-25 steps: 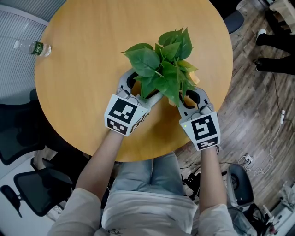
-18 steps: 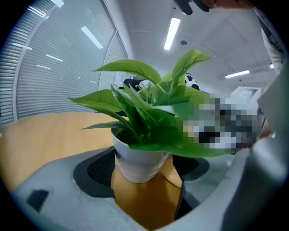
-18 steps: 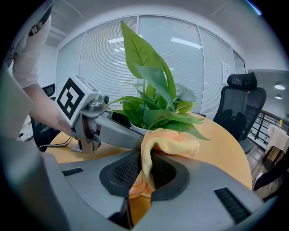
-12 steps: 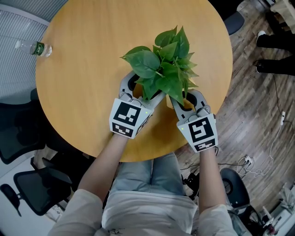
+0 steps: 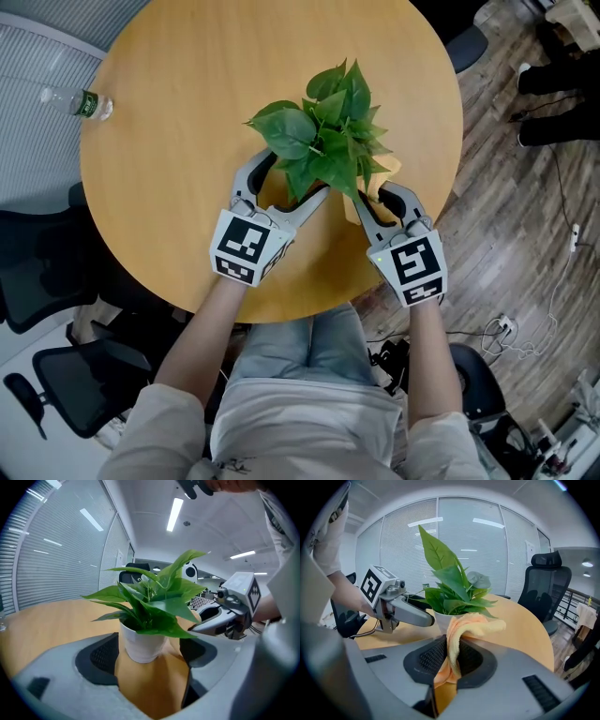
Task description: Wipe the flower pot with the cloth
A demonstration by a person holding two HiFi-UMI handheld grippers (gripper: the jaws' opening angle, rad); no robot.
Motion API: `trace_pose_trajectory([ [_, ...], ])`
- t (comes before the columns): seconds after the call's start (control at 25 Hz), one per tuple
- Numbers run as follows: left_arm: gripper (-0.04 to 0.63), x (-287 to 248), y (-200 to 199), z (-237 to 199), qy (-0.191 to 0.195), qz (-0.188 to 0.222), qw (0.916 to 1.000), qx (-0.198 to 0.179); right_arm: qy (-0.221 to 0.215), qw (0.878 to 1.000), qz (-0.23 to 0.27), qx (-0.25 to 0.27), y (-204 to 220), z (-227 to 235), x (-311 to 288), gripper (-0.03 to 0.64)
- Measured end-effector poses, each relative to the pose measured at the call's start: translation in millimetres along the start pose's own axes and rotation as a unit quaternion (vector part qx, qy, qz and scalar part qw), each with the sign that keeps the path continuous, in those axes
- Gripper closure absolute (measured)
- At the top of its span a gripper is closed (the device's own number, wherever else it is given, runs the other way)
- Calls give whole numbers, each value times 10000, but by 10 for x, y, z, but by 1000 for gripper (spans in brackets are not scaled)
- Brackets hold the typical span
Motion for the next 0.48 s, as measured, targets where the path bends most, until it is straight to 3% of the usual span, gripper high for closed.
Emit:
trace_pose_trajectory([
  [0.48, 201, 714, -358, 73, -122, -27, 9995, 300, 253, 9988, 72, -414, -257, -87, 694, 568],
])
Point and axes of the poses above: the fingertips, and each gripper's own axes: x backward along the fingers, z to its right, y out of its underside, the point moved 2 cm from there along x, backward along the fingers, and after that the axes turned 5 degrees about -y, right-handed, at the moved point
